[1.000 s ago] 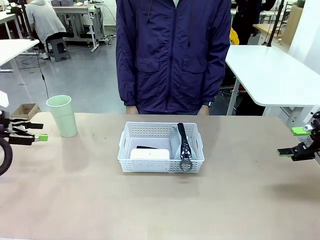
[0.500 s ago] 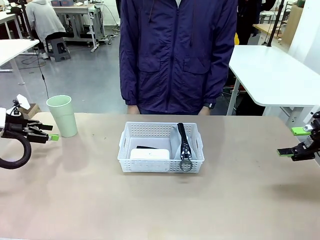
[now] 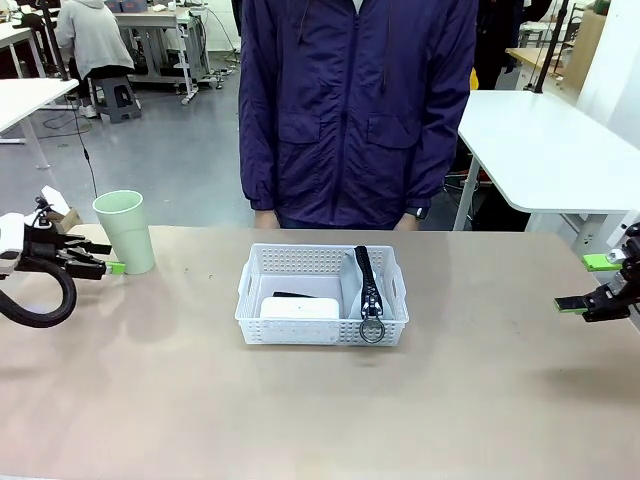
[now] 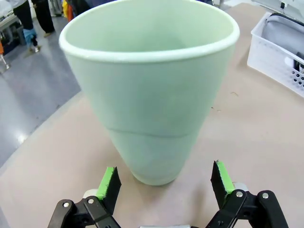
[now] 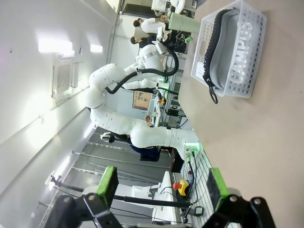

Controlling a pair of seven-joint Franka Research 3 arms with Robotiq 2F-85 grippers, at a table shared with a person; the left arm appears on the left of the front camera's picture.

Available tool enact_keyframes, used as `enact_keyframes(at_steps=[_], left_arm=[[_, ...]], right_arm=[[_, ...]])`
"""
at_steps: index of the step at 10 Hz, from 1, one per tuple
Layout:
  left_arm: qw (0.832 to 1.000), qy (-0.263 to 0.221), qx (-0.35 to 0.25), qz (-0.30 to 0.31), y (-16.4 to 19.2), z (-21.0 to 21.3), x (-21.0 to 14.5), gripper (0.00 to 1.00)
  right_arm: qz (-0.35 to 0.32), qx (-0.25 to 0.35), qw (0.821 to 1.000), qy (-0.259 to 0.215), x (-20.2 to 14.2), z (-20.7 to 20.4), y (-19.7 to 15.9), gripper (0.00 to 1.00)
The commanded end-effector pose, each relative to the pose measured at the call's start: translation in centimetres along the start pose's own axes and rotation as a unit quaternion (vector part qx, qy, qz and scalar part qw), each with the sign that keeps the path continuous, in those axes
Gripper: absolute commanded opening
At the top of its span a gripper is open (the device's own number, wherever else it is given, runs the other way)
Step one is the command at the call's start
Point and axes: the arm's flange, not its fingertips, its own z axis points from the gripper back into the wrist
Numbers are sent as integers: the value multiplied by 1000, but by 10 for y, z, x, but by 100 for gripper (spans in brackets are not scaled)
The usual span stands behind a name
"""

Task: Efficiently arrange items inside the basket to fit them all.
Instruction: Pick up the Reusable plastic cup and place it inside the Organizing basket.

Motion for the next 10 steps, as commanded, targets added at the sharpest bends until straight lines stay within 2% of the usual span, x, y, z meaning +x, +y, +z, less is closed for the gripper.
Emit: enact_keyframes(at_steps=[1,6,10], left_arm=[[999,-29,-6,-28,-1,-11,-4,100],[997,-58,-9,-52,-4,-29,-1,100],[995,-88,8,-38,3,-44,2,100]], right_arm=[[9,2,1000,7,-3,4,2,100],[9,2,1000,7,-3,4,2,100],[9,2,1000,7,-3,4,2,100]])
